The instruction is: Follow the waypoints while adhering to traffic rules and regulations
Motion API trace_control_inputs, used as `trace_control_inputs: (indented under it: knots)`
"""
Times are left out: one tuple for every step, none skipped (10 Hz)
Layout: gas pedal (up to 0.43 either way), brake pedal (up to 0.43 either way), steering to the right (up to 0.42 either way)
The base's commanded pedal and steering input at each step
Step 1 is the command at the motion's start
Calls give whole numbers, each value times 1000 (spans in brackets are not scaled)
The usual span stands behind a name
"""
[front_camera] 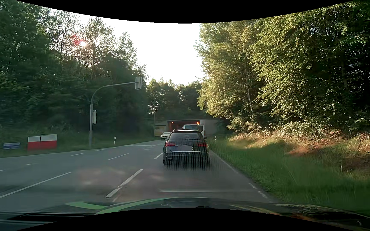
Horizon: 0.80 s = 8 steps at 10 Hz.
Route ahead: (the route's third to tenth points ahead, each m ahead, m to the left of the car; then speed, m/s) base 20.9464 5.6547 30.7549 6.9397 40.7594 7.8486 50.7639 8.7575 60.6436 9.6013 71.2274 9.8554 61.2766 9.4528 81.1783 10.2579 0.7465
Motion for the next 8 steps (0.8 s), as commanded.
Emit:
trace_control_inputs:
  knots:
    - [0, 0, 2]
    - [0, 0, 2]
    - [0, 0, 2]
    - [0, 0, 1]
    - [0, 0, 1]
    - [0, 0, 2]
    - [0, 0, 1]
    - [0, 0, 2]
